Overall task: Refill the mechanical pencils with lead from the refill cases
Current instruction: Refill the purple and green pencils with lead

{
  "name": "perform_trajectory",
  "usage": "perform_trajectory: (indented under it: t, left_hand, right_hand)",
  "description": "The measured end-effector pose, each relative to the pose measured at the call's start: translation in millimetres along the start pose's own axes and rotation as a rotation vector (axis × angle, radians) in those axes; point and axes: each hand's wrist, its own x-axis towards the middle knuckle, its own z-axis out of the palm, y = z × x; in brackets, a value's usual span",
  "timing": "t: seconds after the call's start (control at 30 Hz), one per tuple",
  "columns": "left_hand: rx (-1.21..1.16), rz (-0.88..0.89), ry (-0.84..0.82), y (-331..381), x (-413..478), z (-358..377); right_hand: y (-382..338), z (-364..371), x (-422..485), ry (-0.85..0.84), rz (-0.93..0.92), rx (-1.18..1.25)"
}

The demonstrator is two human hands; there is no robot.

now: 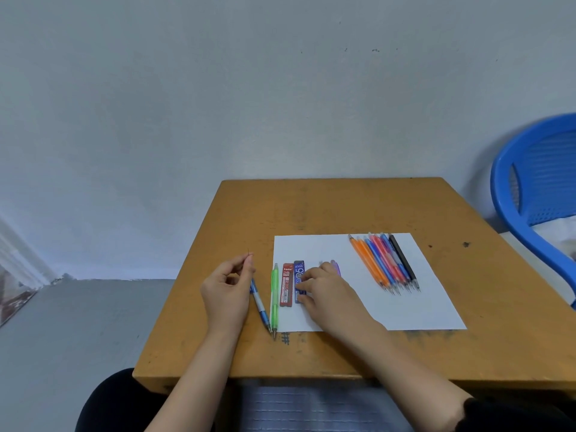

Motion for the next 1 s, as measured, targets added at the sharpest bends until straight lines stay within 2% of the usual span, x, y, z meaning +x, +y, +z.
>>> perform_trajectory:
  t: [0.27,0.57,0.67,0.83,1.0]
  left_hand:
    - [-0.007,-0.002,0.0,0,0,0]
    - [-0.03,-0.001,-0.013,0,0,-1]
    - [-0.018,0.085,-0.026,-3,0,-1]
    - [0.051,0.273,-0.103,-2,-2,2]
    - [0.073,0.302,-0.101,2,-2,5]
  right_hand:
    - [-2,2,-2,0.033,-0.002,0.035]
    - [14,-8,1,0.17,0.132,0.16]
    - [21,-9,2,0.22,0.231,0.184]
    - [30,-10,0,0.197,0.38,0.221]
    - [33,-6,0,0.169,0.441,0.237]
